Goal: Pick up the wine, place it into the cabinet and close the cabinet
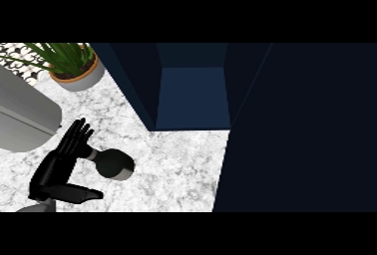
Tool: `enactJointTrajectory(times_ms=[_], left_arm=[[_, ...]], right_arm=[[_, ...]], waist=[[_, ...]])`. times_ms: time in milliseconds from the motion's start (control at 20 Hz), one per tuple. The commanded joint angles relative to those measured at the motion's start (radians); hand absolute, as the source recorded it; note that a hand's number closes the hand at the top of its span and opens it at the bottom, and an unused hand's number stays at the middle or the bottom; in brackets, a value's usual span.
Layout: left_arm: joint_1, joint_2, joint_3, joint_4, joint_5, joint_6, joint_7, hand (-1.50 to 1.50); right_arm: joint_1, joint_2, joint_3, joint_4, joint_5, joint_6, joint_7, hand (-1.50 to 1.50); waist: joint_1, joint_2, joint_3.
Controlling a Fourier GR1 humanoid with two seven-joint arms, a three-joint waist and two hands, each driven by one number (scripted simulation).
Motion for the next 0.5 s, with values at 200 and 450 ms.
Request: enactJointTrajectory(times_ms=[200, 450], left_arm=[[-0.111, 0.033, 0.025, 0.254, -0.019, -0.055, -0.116, -1.50], [-0.110, 0.022, -0.008, 0.381, -0.048, -0.113, -0.181, -1.50]], right_arm=[[0.066, -0.075, -0.002, -0.207, 0.075, -0.002, 0.045, -1.50], [0.015, -0.052, 0.021, -0.140, 0.118, -0.035, 0.038, -1.50]], waist=[[-0.007, 0.001, 0.000], [-0.001, 0.002, 0.000]])
